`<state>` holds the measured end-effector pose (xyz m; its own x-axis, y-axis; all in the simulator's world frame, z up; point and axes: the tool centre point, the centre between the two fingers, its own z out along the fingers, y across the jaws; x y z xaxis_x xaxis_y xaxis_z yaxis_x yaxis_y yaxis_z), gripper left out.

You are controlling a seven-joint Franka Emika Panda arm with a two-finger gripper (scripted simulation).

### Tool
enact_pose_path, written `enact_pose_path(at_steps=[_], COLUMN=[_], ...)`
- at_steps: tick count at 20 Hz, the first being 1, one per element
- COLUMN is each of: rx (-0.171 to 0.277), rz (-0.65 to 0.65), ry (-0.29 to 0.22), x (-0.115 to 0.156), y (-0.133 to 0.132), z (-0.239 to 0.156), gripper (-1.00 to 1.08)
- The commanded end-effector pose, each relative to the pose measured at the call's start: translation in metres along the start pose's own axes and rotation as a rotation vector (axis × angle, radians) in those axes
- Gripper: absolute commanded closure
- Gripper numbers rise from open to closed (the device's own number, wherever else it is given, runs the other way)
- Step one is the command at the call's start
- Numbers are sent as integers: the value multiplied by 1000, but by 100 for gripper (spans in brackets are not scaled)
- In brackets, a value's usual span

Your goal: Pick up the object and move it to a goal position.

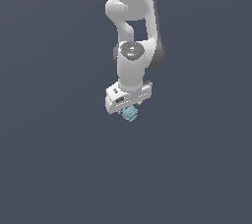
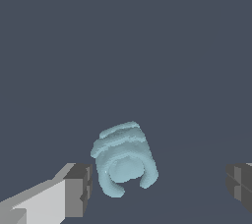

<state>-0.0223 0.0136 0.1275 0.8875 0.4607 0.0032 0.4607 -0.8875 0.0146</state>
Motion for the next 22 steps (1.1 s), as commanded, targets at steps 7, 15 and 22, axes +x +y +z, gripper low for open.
enact_pose_path(at_steps=[7,15,22], rx=[10,15,15], rz=[-187,-267,-268], ry=[-2,-1,-2], x=[-15,-22,-22], y=[-11,-17,-17], z=[26,36,40], gripper=[-92,-92,-92])
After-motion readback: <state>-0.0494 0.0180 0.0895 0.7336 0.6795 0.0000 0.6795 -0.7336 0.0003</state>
